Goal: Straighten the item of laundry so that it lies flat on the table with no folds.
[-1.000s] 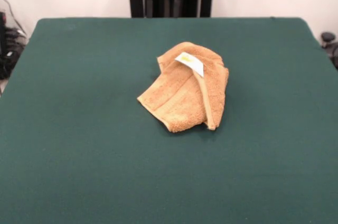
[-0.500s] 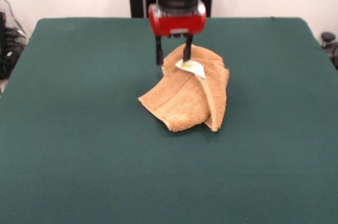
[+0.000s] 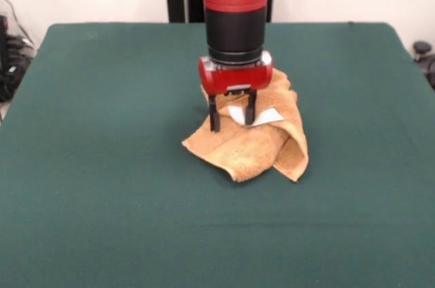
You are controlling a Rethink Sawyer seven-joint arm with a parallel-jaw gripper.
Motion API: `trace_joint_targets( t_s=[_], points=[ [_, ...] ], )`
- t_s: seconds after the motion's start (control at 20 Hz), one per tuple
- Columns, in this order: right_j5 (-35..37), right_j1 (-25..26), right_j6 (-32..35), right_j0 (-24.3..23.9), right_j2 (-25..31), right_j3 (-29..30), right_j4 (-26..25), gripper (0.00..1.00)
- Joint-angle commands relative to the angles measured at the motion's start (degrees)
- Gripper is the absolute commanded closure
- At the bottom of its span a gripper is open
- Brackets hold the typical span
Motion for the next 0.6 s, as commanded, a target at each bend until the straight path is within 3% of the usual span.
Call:
trace_joint_targets(
  t_s=[0.05, 0.25, 0.6],
  points=[
    [-6.6, 3.9, 8.0, 2.0, 10.7, -3.9, 2.8, 0.0],
    [-6.0, 3.0, 9.9, 1.0, 10.5, -0.9, 4.3, 0.0],
    [-5.7, 2.7, 9.6, 1.2, 9.9, -0.6, 4.5, 0.0]
  ],
)
